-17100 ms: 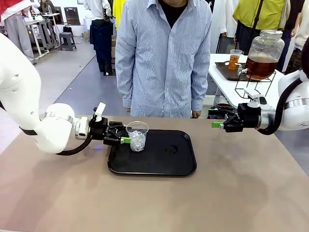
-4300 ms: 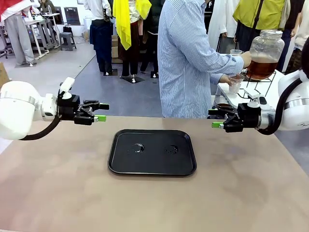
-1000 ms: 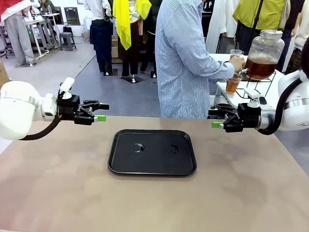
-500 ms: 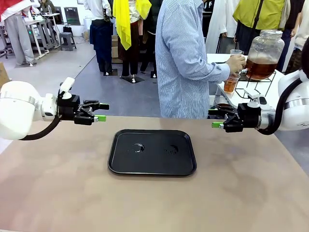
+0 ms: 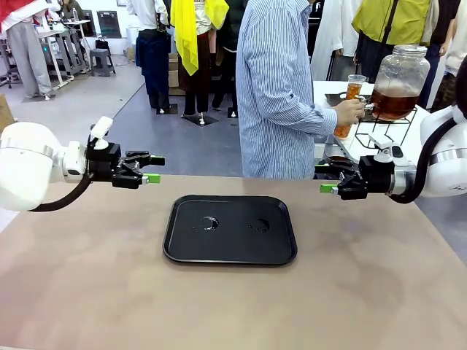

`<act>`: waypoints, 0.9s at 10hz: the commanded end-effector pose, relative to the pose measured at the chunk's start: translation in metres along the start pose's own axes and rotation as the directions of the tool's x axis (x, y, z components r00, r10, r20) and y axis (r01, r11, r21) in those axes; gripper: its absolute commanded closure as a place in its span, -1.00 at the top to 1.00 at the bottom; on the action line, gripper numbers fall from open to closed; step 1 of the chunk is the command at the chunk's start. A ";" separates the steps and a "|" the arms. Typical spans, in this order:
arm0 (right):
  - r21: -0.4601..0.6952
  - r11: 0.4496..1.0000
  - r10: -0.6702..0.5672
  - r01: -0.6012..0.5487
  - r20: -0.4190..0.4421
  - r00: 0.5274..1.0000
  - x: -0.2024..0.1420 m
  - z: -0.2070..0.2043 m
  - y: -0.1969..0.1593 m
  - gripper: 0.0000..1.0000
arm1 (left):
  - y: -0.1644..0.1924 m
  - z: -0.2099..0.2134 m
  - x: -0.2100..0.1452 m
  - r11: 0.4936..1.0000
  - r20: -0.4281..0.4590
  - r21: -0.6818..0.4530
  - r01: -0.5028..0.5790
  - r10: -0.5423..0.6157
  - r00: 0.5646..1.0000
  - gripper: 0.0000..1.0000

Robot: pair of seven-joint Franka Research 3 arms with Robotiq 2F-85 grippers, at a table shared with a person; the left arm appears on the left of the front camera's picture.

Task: Pour the drink into the iced cup.
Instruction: Open the gripper to release the iced cup you were holding.

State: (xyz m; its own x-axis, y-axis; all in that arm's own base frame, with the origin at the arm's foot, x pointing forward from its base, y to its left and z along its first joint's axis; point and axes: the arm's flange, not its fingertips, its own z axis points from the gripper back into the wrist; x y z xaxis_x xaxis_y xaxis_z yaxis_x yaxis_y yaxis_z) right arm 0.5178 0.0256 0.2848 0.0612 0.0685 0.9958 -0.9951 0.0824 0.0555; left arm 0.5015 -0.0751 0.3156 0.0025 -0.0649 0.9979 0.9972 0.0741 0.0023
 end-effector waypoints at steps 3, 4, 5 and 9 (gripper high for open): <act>0.006 1.000 -0.003 0.003 -0.003 1.000 0.004 -0.002 -0.001 1.00 | 0.001 0.000 0.002 1.000 -0.007 -0.004 0.000 0.000 1.000 1.00; 0.006 1.000 -0.003 0.003 -0.003 1.000 0.004 -0.002 -0.001 1.00 | 0.001 0.000 0.002 1.000 -0.007 -0.004 0.000 0.000 1.000 1.00; 0.006 1.000 -0.003 0.003 -0.003 1.000 0.004 -0.002 -0.001 1.00 | 0.001 0.000 0.002 1.000 -0.007 -0.004 0.000 0.000 1.000 1.00; 0.006 1.000 -0.003 0.003 -0.003 1.000 0.004 -0.002 -0.001 1.00 | 0.001 0.000 0.002 1.000 -0.007 -0.004 0.000 0.000 1.000 1.00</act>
State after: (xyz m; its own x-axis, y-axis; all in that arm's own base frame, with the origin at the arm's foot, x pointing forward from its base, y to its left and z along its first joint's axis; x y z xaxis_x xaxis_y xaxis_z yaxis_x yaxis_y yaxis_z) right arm 0.5178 0.0256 0.2848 0.0612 0.0685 0.9958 -0.9951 0.0824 0.0555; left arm 0.5015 -0.0751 0.3156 0.0025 -0.0649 0.9979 0.9972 0.0741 0.0023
